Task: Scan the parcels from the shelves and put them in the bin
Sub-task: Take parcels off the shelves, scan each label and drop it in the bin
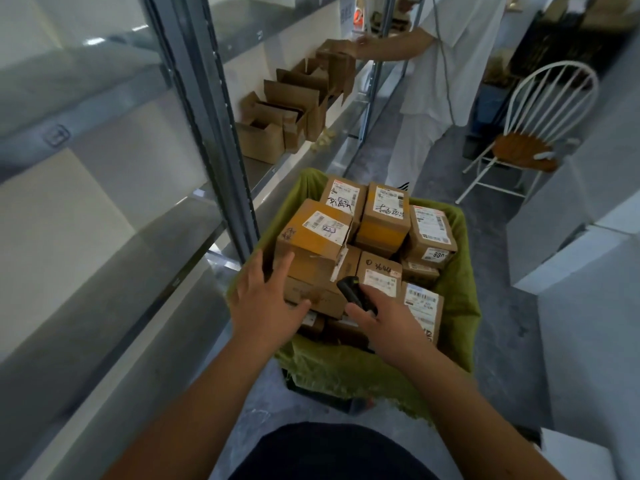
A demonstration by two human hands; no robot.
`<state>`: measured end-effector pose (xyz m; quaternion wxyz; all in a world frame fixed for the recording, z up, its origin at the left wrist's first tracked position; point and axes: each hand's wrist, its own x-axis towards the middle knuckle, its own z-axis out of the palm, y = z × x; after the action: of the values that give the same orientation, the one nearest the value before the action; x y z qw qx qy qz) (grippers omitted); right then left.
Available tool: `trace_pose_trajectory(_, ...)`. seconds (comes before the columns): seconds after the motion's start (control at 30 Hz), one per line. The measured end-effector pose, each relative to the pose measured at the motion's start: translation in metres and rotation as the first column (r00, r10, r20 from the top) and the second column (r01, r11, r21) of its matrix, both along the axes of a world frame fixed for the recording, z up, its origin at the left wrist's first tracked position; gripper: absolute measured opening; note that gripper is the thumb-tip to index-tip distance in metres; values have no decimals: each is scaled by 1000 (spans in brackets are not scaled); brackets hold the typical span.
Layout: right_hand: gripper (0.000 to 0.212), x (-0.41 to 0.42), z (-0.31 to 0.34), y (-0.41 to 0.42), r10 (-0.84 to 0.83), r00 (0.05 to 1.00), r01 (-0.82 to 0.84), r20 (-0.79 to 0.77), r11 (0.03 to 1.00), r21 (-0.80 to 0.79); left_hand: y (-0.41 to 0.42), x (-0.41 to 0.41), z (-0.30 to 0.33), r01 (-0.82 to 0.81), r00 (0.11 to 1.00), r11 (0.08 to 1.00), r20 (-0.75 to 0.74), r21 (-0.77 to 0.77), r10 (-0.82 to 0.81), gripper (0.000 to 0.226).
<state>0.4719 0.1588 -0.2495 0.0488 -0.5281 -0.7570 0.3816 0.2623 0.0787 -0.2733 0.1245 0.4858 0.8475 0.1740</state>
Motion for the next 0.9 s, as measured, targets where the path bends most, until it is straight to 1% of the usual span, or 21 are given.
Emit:
trace_pose_trajectory(0.1,65,-13,-3,-19,44,999,-44,7,999,-17,-25,-10,0,4,999,1000,-41,-12,-4,92)
trace_pose_trajectory(0.2,67,-26,-6,-39,67,998,-67,11,997,-27,-52,-23,0,-17,998,999,-67,-30,15,89)
trace_pose_trajectory(0.33,67,-41,-12,-71,142,982,-148,127,988,39,-92,-40,-4,-49,996,997,-75,-54,45,87)
trace_pose_trajectory(0.43,69,-57,-16,-91,197,967,-207,158,977,49,-125,-53,-8,-93,994,992,-71,-82,88,81)
trace_pose_trajectory(0.53,69,-79,-16,-110,256,952,-267,168,962,49,-162,-66,-12,-166,984,980,-86,-112,157,81)
trace_pose_trajectory(0.63,68,-98,-13,-129,330,927,-343,177,938,52,-200,-79,-16,-271,961,953,-96,-135,260,84)
trace_pose_trajectory(0.73,67,-116,-13,-148,407,901,-420,152,905,67,-238,-87,-15,-365,930,920,-107,-144,352,87)
trace_pose_trajectory(0.9,63,-147,-22,-173,566,802,-590,191,799,112,-294,-78,-7,-547,837,821,-101,-164,538,89)
